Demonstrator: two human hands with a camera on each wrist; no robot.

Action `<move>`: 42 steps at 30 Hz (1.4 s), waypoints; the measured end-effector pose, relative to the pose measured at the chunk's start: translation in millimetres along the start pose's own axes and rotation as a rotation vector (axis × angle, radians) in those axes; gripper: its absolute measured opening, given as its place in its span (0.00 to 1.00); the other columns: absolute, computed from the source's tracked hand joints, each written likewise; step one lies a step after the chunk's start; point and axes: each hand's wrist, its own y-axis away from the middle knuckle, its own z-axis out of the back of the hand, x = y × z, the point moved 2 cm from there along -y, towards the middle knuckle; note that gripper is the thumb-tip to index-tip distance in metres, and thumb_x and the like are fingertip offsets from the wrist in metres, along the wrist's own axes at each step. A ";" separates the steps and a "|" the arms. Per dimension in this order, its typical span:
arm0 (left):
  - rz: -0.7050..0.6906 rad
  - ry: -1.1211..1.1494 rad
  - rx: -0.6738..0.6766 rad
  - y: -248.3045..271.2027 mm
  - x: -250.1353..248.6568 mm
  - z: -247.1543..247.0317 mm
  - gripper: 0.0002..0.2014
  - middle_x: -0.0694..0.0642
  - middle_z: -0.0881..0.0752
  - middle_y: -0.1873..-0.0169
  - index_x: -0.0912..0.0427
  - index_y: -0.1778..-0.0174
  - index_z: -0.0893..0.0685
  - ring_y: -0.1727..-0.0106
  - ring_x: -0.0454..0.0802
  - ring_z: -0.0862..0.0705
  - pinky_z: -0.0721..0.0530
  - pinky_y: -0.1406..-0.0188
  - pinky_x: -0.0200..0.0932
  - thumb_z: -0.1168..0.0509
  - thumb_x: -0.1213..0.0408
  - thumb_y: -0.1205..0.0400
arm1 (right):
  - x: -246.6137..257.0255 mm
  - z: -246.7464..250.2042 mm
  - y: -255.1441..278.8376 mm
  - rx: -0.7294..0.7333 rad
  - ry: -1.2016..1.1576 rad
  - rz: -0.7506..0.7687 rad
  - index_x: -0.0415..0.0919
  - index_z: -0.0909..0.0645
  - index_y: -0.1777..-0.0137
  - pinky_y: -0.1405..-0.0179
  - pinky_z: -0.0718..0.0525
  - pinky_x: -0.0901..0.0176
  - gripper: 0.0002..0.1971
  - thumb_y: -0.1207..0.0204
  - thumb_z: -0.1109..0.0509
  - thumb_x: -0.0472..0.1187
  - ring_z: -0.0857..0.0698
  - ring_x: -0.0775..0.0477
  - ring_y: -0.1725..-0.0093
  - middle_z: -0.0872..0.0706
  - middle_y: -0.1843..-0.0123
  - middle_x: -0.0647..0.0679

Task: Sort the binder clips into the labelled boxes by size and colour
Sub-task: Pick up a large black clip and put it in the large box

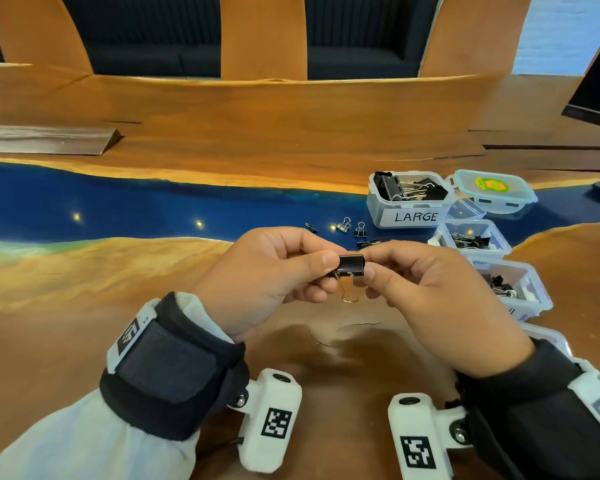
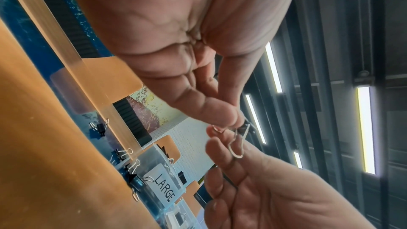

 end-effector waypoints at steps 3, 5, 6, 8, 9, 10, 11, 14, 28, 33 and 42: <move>-0.032 -0.008 -0.050 -1.2 0.2 0.8 0.10 0.57 0.11 0.66 0.62 0.52 0.09 0.65 0.47 0.14 0.15 0.66 0.36 0.28 0.63 0.26 | -0.8 -2.7 -0.4 0.023 0.064 0.005 0.52 0.11 0.58 0.52 0.15 0.54 0.09 0.18 0.30 0.44 0.12 0.54 0.58 0.10 0.62 0.55; -0.062 -0.031 -0.104 -2.4 -0.2 2.6 0.05 0.53 0.11 0.66 0.62 0.53 0.10 0.64 0.47 0.14 0.15 0.67 0.36 0.28 0.66 0.22 | 0.6 -3.8 0.8 0.058 0.041 0.002 0.49 0.11 0.60 0.52 0.15 0.54 0.10 0.18 0.30 0.43 0.12 0.53 0.59 0.10 0.62 0.54; -0.073 -0.038 -0.129 -2.8 -0.6 3.6 0.03 0.52 0.10 0.65 0.62 0.53 0.10 0.63 0.47 0.13 0.15 0.69 0.36 0.29 0.69 0.20 | 1.9 -4.2 1.6 0.073 0.030 0.004 0.49 0.11 0.60 0.53 0.16 0.58 0.10 0.18 0.30 0.42 0.13 0.54 0.60 0.09 0.62 0.54; -0.069 -0.016 -0.159 -3.5 -0.9 4.8 0.03 0.54 0.10 0.63 0.62 0.52 0.11 0.62 0.47 0.12 0.14 0.69 0.37 0.31 0.70 0.18 | 4.1 -4.2 2.2 0.076 0.012 0.002 0.48 0.11 0.58 0.57 0.20 0.68 0.10 0.17 0.31 0.41 0.13 0.55 0.60 0.09 0.62 0.54; -0.059 0.013 -0.162 -3.6 -1.0 4.7 0.04 0.56 0.10 0.62 0.62 0.51 0.12 0.61 0.48 0.11 0.12 0.69 0.37 0.31 0.70 0.18 | 4.6 -3.7 1.8 0.062 -0.004 -0.004 0.49 0.10 0.56 0.58 0.21 0.70 0.09 0.17 0.31 0.39 0.12 0.55 0.60 0.09 0.61 0.54; -0.047 0.046 -0.156 -3.6 -1.0 3.9 0.05 0.56 0.10 0.60 0.61 0.49 0.12 0.59 0.49 0.09 0.11 0.67 0.38 0.32 0.71 0.17 | 5.4 -1.9 1.2 0.037 -0.022 -0.009 0.49 0.10 0.53 0.58 0.21 0.71 0.10 0.17 0.32 0.37 0.12 0.55 0.59 0.09 0.60 0.53; -0.033 0.078 -0.144 -3.5 -0.8 3.0 0.06 0.56 0.09 0.58 0.61 0.47 0.12 0.57 0.50 0.08 0.10 0.65 0.38 0.33 0.71 0.17 | 6.5 0.5 0.3 0.005 -0.035 -0.012 0.50 0.10 0.51 0.58 0.20 0.70 0.10 0.17 0.32 0.36 0.12 0.54 0.59 0.09 0.59 0.53; 0.013 0.150 -0.108 -3.9 0.3 1.8 0.12 0.56 0.09 0.54 0.61 0.38 0.13 0.57 0.51 0.08 0.09 0.62 0.39 0.36 0.72 0.14 | 17.3 13.0 -1.7 -0.059 -0.002 -0.021 0.53 0.11 0.50 0.54 0.17 0.63 0.09 0.19 0.29 0.38 0.12 0.55 0.57 0.09 0.58 0.52; 0.113 0.323 -0.134 -11.3 8.2 6.4 0.12 0.70 0.09 0.52 0.71 0.35 0.17 0.54 0.54 0.08 0.09 0.51 0.41 0.39 0.73 0.12 | 0.9 133.1 -75.7 0.196 0.955 -0.263 0.55 0.15 0.51 0.51 0.19 0.59 0.09 0.26 0.21 0.41 0.16 0.59 0.52 0.13 0.50 0.58; 0.127 0.324 -0.155 -12.6 8.8 9.7 0.13 0.75 0.11 0.44 0.70 0.33 0.18 0.51 0.55 0.08 0.09 0.51 0.43 0.39 0.73 0.12 | -24.2 145.3 -77.8 0.332 1.113 -0.341 0.55 0.15 0.45 0.49 0.20 0.58 0.16 0.30 0.18 0.42 0.15 0.53 0.45 0.14 0.44 0.59; 0.130 0.350 -0.144 -13.3 11.6 11.9 0.13 0.74 0.11 0.45 0.71 0.34 0.18 0.49 0.58 0.08 0.07 0.55 0.41 0.39 0.74 0.12 | -45.5 134.8 -81.2 0.459 1.159 -0.381 0.57 0.26 0.27 0.39 0.14 0.54 0.36 0.34 0.19 0.37 0.17 0.52 0.34 0.20 0.28 0.60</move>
